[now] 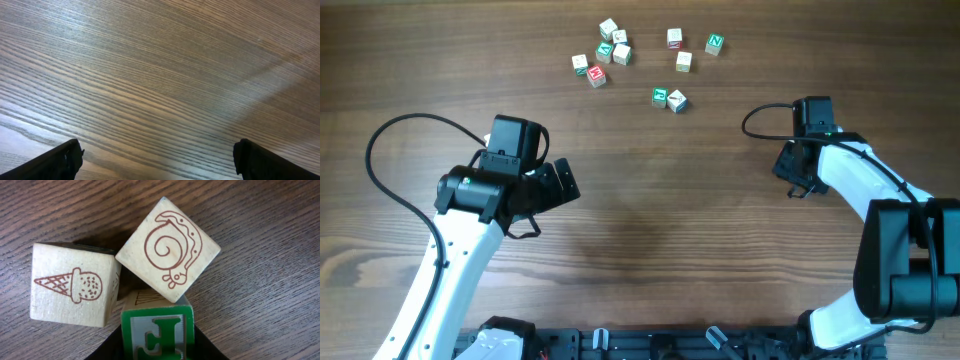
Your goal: Form a circle
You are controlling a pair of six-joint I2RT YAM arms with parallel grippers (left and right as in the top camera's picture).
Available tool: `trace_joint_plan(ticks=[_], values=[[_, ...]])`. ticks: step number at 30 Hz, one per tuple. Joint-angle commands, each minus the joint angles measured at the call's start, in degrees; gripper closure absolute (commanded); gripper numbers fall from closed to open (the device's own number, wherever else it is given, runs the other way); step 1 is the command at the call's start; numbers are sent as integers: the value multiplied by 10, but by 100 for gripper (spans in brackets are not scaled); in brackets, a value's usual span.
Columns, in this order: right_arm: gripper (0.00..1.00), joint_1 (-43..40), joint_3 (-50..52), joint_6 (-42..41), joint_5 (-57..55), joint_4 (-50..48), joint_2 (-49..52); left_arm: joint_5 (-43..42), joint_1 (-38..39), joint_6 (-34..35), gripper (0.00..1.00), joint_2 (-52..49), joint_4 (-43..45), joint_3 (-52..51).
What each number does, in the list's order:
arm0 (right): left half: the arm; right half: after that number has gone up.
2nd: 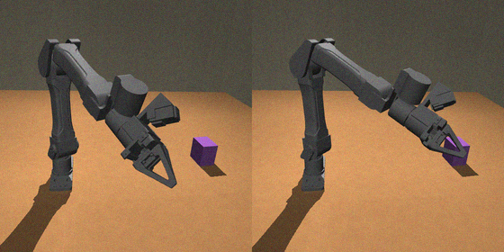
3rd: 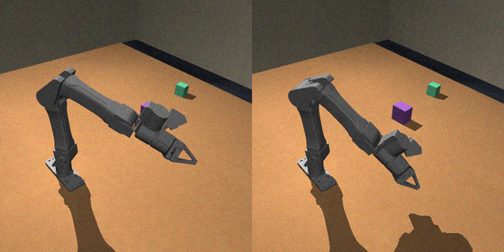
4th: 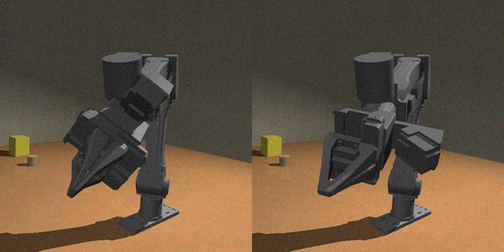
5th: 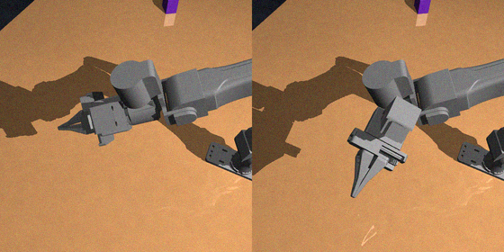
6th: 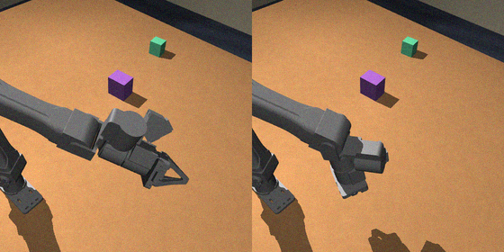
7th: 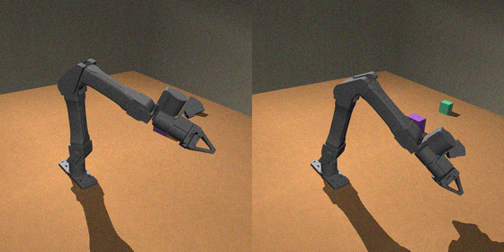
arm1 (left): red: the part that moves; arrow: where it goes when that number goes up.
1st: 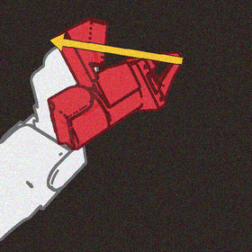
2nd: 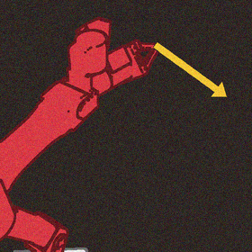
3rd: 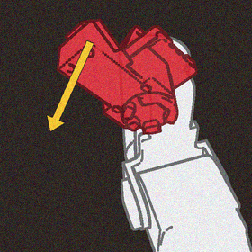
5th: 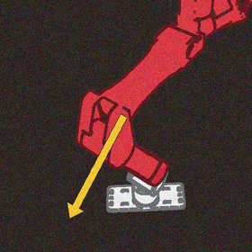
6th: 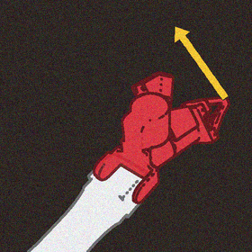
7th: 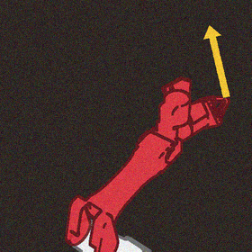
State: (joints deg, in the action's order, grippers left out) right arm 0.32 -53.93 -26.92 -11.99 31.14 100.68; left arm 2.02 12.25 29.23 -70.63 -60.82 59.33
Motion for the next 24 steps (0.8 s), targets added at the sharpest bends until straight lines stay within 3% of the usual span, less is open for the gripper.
trace_joint_plan(ticks=[1, 11, 22, 24], values=[[72, 0, 4, -1, 16, 2, 12, -3, -4, -2, 0, 1, 0, -1], [80, 2, 4, 28, 57, 40, 12, -3, -4, -2, 0, 1, 0, -1], [80, 1, 4, 79, 61, 11, 12, -3, -4, -2, 0, 1, 0, -1], [75, 1, 4, 78, 61, 13, 12, -3, -4, -2, 0, 1, 0, -1]])
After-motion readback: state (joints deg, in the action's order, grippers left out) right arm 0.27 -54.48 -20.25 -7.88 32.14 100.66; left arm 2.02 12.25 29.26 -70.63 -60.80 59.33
